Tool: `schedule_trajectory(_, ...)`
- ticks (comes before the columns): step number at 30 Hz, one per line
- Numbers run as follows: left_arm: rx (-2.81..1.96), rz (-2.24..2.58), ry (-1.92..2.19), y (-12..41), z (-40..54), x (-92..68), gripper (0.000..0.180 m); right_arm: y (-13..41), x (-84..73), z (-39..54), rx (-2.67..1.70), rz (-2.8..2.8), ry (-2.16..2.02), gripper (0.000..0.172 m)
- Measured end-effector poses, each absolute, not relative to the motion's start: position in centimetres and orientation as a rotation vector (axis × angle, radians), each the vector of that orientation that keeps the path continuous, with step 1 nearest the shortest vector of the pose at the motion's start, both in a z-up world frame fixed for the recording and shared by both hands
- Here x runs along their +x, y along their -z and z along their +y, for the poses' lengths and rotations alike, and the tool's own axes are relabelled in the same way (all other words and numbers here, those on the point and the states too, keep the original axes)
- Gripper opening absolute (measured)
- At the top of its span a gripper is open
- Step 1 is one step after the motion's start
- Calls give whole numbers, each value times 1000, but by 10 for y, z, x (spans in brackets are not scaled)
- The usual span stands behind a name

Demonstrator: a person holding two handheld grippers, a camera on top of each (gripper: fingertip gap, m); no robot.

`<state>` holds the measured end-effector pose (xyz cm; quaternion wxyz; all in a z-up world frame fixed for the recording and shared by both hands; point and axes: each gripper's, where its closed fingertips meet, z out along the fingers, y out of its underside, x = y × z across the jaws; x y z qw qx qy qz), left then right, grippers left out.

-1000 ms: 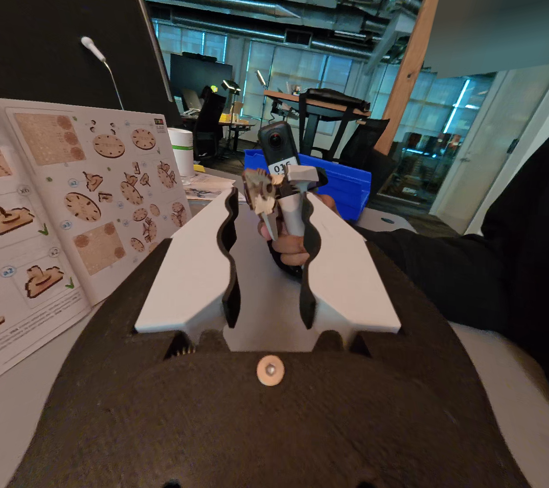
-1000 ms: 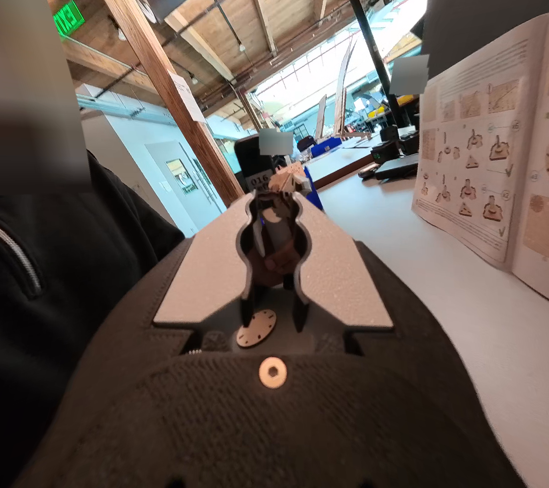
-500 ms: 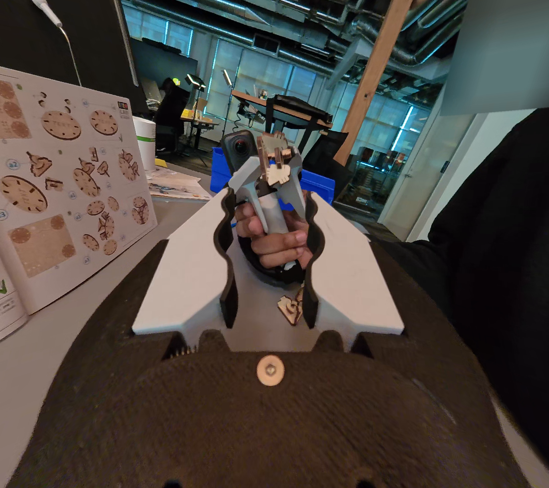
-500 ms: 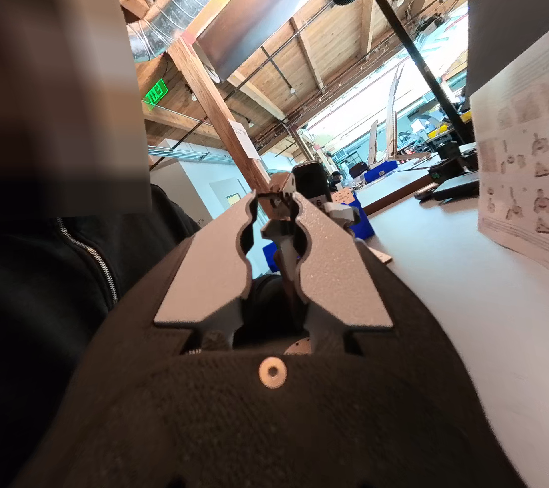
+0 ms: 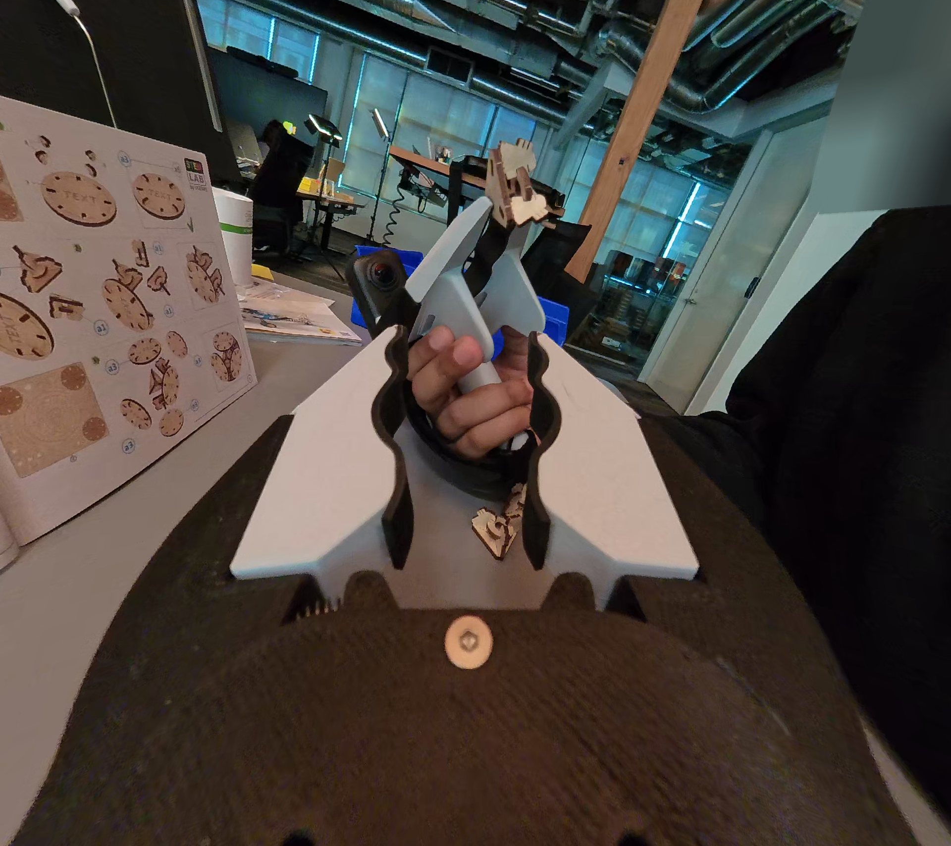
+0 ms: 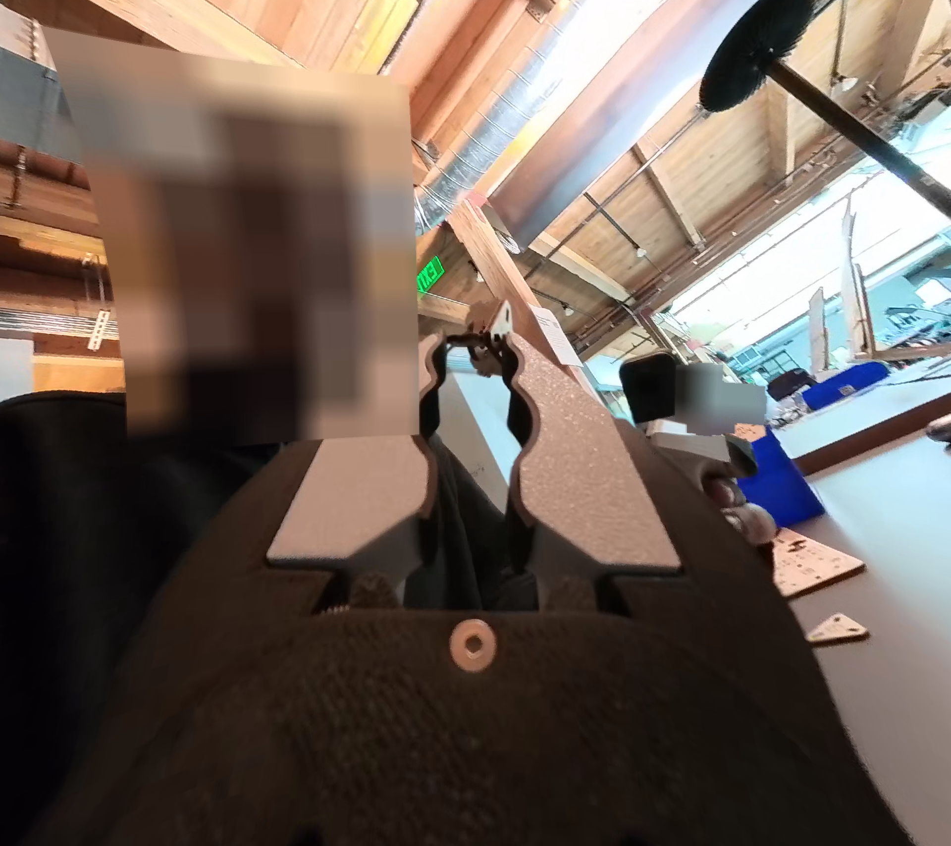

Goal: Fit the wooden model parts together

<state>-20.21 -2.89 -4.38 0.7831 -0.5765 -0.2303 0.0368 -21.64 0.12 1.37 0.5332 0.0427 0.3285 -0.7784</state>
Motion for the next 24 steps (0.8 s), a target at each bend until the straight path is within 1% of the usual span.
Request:
schedule_trajectory(7, -1245, -494, -63, 44, -28, -201, 47, -14, -213, 1, 79, 797, 1846, 19)
schedule_trajectory(11, -1248, -436, 32, 39, -22, -188, 55, 1, -204, -19, 103, 1019, 1854, 19)
schedule_trajectory(17, -1206, -454, 19, 34, -28, -190, 54, 14, -201, -32, 109, 1257, 1916, 18)
schedule_trajectory(21, -1147, -481, 26, 31, -37, -195, 49, 31, -201, -42, 117, 1446, 1912, 18)
schedule_trajectory(24, -1168, -474, 40, 34, -36, -195, 35, 33, -200, -45, 120, 1477, 1924, 18)
